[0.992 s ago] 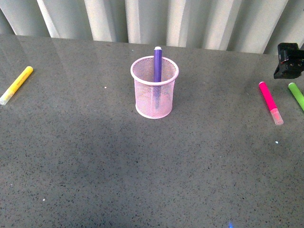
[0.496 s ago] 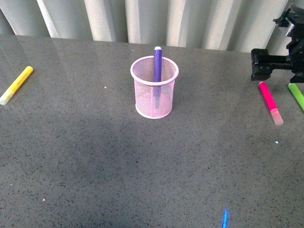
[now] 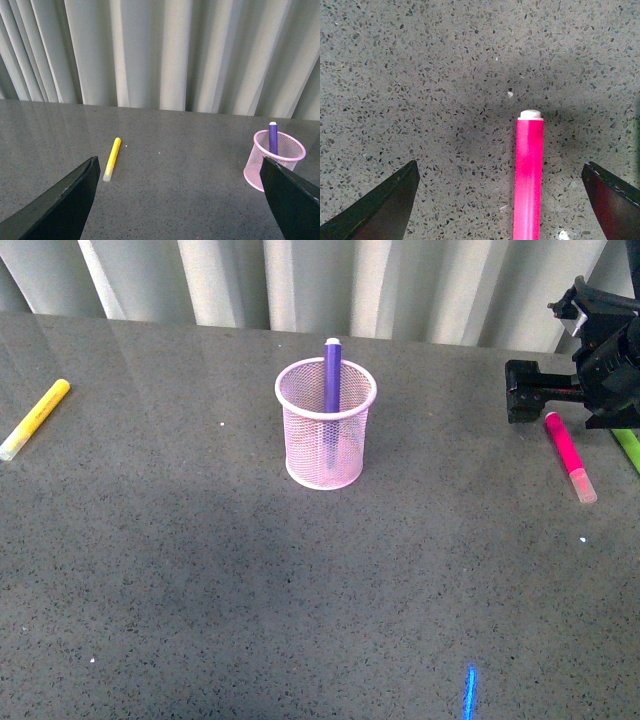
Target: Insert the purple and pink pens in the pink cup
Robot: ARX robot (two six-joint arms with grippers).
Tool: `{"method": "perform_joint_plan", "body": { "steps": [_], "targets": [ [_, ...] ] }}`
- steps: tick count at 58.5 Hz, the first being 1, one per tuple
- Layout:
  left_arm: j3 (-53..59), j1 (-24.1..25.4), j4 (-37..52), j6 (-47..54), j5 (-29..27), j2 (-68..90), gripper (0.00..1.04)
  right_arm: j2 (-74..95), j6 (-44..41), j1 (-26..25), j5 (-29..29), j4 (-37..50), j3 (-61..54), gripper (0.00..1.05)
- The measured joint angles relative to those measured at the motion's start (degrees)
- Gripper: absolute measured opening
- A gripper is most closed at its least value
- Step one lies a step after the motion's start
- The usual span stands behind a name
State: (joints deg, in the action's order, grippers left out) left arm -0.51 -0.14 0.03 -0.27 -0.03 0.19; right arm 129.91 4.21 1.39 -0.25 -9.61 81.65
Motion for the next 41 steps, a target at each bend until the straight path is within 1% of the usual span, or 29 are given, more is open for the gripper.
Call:
{"method": "perform_joint_plan", "body": {
  "steps": [41],
  "targets": [
    [0.0, 0.0, 0.0, 0.0, 0.0, 0.0, 0.98, 3.6, 1.2, 0.1, 0.8, 0.8, 1.9, 0.98]
  ]
}}
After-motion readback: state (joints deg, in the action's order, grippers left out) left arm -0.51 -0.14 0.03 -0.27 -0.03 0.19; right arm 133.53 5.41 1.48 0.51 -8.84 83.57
